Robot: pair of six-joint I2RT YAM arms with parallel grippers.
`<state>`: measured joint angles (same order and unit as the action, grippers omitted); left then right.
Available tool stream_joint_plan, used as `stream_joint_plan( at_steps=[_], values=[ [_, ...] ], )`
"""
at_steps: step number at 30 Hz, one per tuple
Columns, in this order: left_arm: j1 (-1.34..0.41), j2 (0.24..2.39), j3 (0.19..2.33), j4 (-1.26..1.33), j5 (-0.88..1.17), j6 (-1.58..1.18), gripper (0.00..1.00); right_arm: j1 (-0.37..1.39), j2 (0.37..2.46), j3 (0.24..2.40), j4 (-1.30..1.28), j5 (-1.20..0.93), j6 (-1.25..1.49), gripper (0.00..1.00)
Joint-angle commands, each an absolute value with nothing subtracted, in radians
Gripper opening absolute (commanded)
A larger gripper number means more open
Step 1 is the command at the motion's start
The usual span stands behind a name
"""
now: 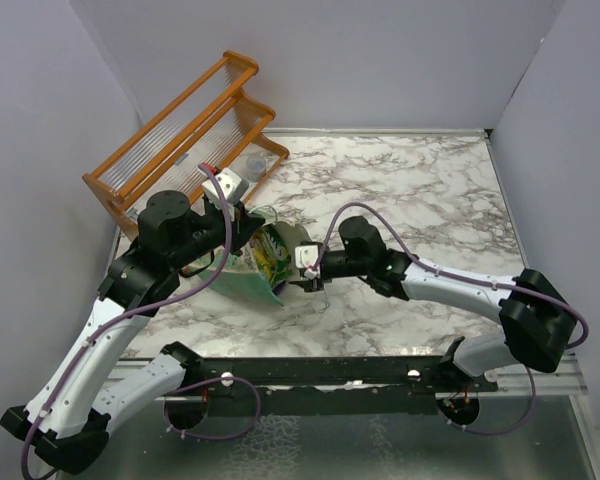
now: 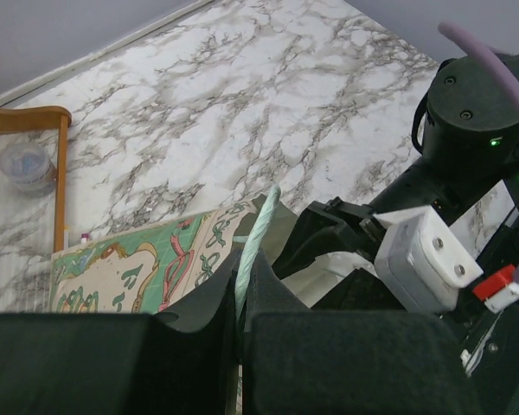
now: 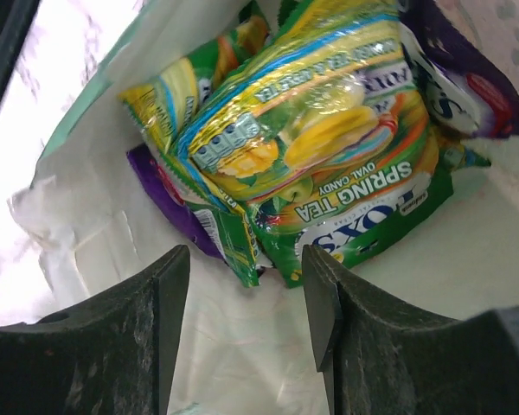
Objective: Take the snacks out of the paper bag
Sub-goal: Take out the snack from the paper bag.
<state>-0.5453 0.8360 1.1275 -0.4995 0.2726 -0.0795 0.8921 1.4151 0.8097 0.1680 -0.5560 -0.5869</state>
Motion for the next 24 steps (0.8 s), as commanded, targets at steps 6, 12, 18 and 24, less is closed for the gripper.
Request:
stream_joint_plan(
  at_steps=[6,12,18,24],
  values=[
    [-0.547,0.791,1.134,-0.442,0.282,-0.093,0.0,0.952,1.522,0.872,0.079,-0.494,-0.967,0.51],
    [-0.548,0.801,1.152,-0.452,0.294,-0.088,0.0,0.953,1.585,0.895,0.088,-0.417,-0.976,0.51],
    [-0.547,0.797,1.145,-0.454,0.303,-0.089,0.0,0.953,1.624,0.905,0.127,-0.358,-0.966,0.51],
    [-0.548,0.798,1.143,-0.454,0.31,-0.093,0.0,0.953,1.658,0.919,0.144,-0.366,-0.96,0.46]
  ],
)
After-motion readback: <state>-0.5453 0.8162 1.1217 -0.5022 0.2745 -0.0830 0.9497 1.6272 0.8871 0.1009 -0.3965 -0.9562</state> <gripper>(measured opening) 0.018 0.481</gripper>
